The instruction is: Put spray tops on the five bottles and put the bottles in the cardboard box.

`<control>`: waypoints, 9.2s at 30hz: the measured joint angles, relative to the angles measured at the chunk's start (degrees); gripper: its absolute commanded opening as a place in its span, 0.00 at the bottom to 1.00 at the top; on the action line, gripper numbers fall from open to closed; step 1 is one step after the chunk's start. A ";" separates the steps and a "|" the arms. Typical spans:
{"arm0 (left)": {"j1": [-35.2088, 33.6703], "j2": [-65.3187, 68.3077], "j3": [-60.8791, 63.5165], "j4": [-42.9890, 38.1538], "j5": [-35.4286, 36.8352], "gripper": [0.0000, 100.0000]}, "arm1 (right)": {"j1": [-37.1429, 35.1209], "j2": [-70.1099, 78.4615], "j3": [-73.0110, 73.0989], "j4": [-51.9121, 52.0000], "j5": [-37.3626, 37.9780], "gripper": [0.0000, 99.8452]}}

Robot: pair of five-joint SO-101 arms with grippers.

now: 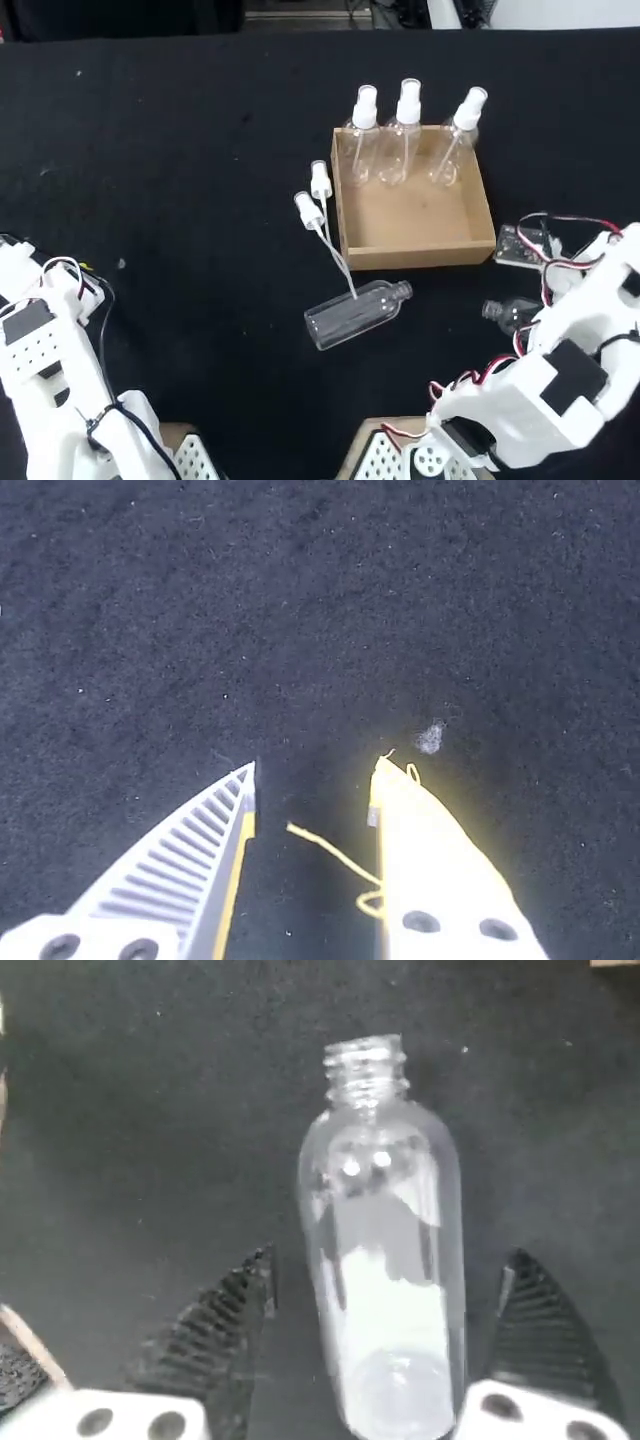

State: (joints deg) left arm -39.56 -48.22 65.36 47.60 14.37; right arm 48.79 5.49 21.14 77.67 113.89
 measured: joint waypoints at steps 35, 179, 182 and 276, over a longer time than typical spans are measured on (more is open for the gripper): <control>0.00 0.00 0.00 0.00 0.00 0.18 | -3.43 0.26 1.14 -13.27 -76.84 0.25; 0.00 0.00 0.00 0.00 0.00 0.18 | -6.77 -27.52 70.77 -136.00 -107.25 0.24; 0.00 0.00 0.00 0.00 0.00 0.18 | -6.77 -36.22 67.34 -119.38 -107.25 0.24; 43.08 0.00 -9.85 0.00 0.44 0.19 | -8.00 -69.10 49.85 -44.92 -107.25 0.01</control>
State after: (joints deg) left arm 3.52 -48.22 55.52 47.60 14.81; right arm 40.79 -63.60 70.99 32.75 6.64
